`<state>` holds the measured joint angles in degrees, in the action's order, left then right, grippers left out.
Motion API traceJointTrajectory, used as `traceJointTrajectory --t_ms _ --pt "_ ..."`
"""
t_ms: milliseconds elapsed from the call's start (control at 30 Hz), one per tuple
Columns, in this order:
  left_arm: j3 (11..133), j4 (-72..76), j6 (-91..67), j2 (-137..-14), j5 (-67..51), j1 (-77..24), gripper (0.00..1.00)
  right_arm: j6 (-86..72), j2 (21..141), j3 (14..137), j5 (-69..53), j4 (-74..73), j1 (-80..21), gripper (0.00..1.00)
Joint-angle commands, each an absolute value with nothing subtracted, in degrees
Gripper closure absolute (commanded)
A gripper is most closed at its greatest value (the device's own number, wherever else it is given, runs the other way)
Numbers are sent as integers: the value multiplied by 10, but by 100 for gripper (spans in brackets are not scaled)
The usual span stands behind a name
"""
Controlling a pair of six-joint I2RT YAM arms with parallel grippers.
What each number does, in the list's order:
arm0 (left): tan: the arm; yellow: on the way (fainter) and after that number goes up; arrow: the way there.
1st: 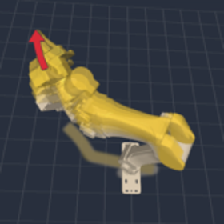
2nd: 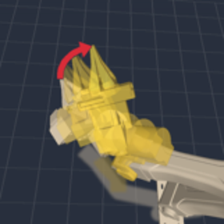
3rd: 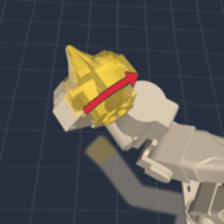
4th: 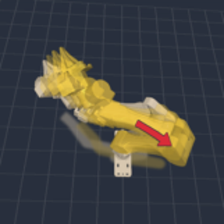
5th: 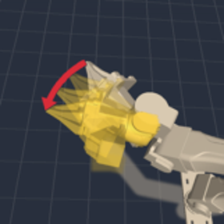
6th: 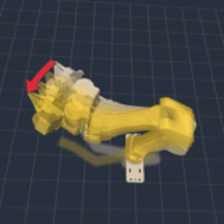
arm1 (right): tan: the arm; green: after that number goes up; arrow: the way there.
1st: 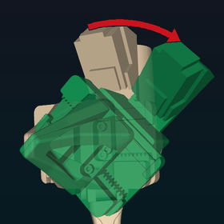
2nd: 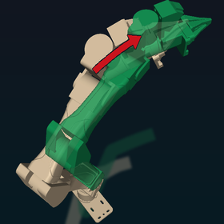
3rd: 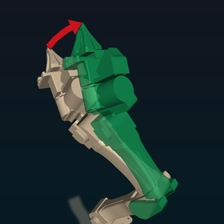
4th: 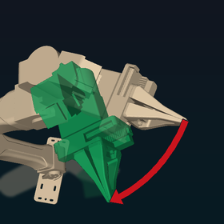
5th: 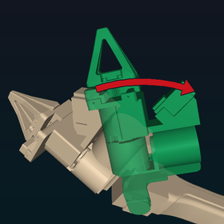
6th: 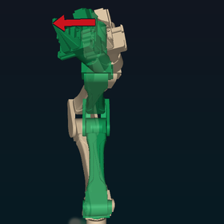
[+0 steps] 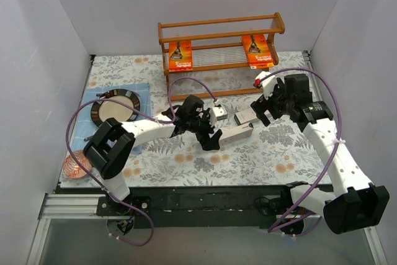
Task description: Place and organize the shaving razors onto the shelf
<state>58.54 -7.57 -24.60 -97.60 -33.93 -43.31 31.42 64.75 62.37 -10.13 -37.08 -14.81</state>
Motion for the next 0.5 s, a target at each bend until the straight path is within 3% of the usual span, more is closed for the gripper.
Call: traceJointTrajectory --t_ms 0,133,167,300,467 --pt "627 -54 -231 -1008 -301 -446 17 250 623 607 -113 -331 -131 1" --pt "649 -49 -241 -1044 -272 -453 28 245 616 594 -121 -323 -128 2" --pt "653 -47 -247 -1047 -269 -453 38 243 617 592 -124 -324 -128 3" --pt "660 -57 -262 -1055 -272 -453 60 227 624 587 -129 -323 -127 4" --pt "643 -75 -307 -1027 -378 -447 78 216 642 587 -127 -315 -127 7"
